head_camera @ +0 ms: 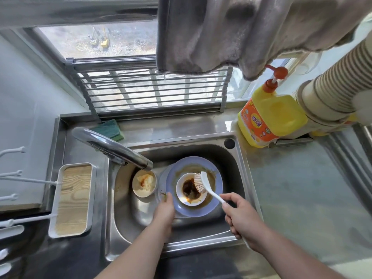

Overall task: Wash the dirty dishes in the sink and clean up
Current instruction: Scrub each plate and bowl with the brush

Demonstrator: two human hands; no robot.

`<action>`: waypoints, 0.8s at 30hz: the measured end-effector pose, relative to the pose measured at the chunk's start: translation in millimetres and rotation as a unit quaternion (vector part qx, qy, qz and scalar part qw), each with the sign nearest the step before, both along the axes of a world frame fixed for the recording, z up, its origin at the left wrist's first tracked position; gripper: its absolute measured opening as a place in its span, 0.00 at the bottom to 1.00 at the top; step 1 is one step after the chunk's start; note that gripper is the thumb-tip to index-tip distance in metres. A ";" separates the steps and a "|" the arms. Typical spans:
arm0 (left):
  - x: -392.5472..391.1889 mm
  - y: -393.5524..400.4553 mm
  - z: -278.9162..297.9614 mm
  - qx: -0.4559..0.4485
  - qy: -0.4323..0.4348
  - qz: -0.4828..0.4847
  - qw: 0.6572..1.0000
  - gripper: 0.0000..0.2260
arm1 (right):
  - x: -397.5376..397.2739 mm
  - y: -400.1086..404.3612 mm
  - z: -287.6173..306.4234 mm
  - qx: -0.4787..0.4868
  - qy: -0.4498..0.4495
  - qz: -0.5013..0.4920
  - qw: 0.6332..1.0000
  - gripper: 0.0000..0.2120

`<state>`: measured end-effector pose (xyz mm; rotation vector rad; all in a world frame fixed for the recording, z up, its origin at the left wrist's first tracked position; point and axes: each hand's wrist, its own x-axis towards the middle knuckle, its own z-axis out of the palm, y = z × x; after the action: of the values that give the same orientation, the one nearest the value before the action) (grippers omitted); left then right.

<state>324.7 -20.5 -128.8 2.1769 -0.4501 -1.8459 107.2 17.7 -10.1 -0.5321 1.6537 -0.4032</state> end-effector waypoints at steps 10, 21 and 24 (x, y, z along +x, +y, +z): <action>-18.4 -34.1 14.7 -0.161 -0.242 -0.342 0.894 0.07 | -21.0 -8.0 4.8 -0.093 0.260 0.366 0.889 0.16; -20.2 -27.6 47.8 -0.116 -0.099 -0.165 0.974 0.14 | -48.1 -23.2 9.2 -0.132 0.277 0.405 0.862 0.09; -12.8 -21.8 61.7 -0.101 -0.022 -0.070 0.992 0.14 | -61.5 -31.6 20.7 -0.158 0.241 0.421 0.860 0.06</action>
<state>311.9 -42.3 -67.1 2.1007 -0.7806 -1.7373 45.7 -14.0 10.5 -1.6283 1.6334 0.1390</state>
